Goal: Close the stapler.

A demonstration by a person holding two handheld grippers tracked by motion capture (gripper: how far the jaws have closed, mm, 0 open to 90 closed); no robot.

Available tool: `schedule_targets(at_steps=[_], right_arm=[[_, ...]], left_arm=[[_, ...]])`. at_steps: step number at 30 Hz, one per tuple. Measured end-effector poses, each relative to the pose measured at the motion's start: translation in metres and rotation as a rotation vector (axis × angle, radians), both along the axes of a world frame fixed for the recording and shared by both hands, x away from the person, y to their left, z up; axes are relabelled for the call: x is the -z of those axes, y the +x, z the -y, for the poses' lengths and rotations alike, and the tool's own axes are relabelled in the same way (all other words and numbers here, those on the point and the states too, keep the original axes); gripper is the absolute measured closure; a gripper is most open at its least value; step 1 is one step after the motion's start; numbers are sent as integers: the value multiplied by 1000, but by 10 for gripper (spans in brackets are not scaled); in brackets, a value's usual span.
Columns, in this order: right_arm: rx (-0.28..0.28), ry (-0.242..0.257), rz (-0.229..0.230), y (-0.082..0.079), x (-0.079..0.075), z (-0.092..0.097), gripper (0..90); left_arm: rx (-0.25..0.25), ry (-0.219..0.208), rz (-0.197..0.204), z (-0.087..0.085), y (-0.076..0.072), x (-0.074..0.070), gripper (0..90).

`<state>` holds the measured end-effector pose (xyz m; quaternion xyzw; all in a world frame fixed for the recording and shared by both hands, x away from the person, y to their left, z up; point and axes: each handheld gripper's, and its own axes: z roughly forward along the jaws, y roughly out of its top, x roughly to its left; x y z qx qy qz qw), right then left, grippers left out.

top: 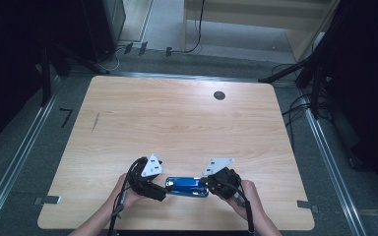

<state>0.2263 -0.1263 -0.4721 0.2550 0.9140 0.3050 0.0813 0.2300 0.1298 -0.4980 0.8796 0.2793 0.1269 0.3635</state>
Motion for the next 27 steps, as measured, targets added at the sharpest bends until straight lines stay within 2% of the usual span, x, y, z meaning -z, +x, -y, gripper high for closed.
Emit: schedule_targets(at_steps=[4,11,14,16,17,20,21,23,27], right_arm=[[4,-26,10,-1,2,-2,900],[19,15,-3,1,3,2,895],[18,95,17,1,-2,7,793],[26,73,50,1,-6,9,713],[36,84,50,1,-8,11,648],[71,70,51,4,-9,17,463],[89,79,41,6,-9,20,424],[119,67,57,8,-10,27,355],[162,82,46,14,-10,40,235]], left_arm=[[-10,-1,-5,-5,0,-2,114],[-30,-5,0,-9,0,-4,102],[-36,-6,8,-12,0,-6,99],[-46,-14,10,-14,0,-7,103],[-49,-12,16,-15,0,-8,104],[-74,-9,17,-19,0,-9,104],[-81,-9,20,-20,0,-9,104],[-99,-8,25,-23,1,-9,104],[-126,-5,29,-28,3,-9,105]])
